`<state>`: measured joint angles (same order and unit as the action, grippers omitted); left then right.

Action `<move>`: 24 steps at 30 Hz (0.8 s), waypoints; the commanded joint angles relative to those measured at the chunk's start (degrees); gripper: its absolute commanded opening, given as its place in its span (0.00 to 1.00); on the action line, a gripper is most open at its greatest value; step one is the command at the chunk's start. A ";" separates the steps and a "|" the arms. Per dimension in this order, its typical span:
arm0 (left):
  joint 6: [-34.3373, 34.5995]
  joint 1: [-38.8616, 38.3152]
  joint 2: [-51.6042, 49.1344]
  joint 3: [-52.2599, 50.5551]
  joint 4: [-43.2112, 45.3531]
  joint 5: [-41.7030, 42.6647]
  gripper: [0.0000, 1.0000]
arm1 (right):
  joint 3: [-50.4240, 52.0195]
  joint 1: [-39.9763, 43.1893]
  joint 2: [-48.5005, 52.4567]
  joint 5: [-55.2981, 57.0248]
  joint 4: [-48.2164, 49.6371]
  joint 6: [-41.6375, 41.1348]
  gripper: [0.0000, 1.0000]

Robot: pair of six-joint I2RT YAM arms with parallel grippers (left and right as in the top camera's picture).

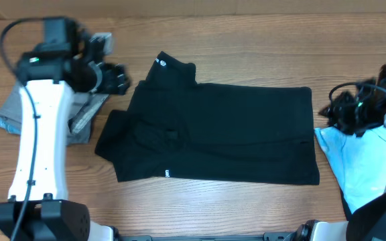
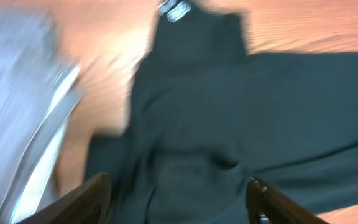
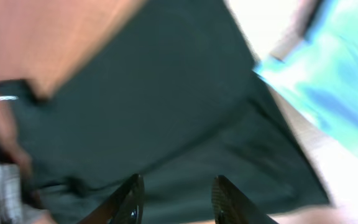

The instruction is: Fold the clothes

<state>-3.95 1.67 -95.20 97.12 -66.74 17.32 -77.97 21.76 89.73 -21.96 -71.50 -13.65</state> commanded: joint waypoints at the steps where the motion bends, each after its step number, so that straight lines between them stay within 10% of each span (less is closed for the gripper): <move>1: -3.78 -6.21 -5.86 2.86 6.29 -0.81 0.79 | -5.42 0.07 -1.88 -11.13 0.09 3.69 0.43; 24: -1.84 -8.46 -41.24 6.99 46.42 -3.98 0.79 | -5.25 0.07 -1.86 -10.64 -0.70 3.67 0.47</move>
<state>-6.00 -7.03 -134.32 102.80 -22.63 15.86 -82.39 21.76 88.77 -32.80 -71.77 -10.46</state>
